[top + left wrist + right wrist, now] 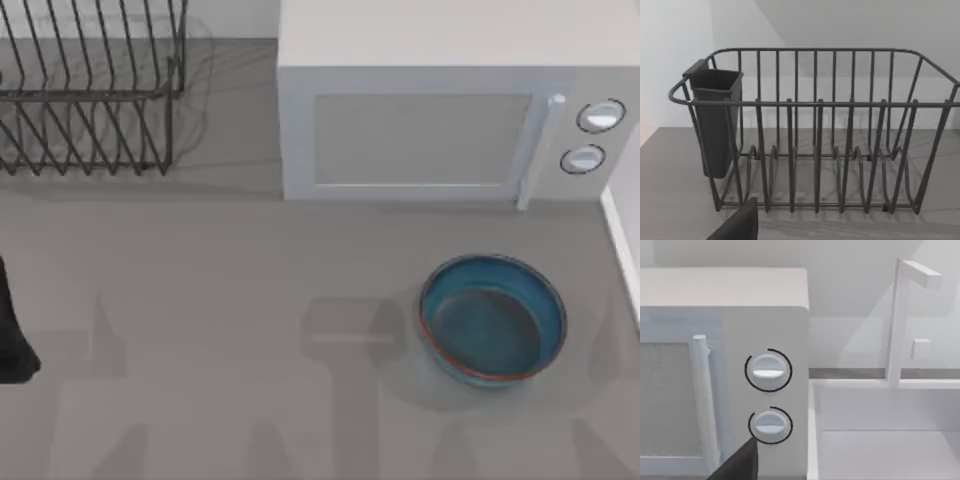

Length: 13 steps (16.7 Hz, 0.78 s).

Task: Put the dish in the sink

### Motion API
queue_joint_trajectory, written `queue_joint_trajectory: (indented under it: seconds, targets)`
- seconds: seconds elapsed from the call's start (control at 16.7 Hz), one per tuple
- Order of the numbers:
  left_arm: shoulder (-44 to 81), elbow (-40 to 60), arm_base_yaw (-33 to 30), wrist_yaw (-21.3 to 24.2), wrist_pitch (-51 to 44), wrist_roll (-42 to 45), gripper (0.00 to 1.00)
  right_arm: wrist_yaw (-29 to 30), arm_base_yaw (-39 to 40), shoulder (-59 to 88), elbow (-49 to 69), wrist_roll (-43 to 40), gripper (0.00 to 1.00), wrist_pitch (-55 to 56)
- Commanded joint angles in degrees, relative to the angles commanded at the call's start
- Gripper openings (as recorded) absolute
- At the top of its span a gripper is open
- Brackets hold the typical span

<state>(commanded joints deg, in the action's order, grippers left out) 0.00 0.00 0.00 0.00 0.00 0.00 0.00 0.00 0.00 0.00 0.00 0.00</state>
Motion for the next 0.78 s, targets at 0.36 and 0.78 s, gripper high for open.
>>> queue_joint_trajectory:
  seconds: [0.36,0.78]
  targets:
    - [0.0,0.0,0.0,0.0,0.0,0.0,1.0,-0.1,1.5,6.1,6.0,1.6,1.0,-5.0]
    - [0.0,0.0,0.0,0.0,0.0,0.0,1.0,0.1,7.8,39.2,32.2,8.0,1.0,-27.4]
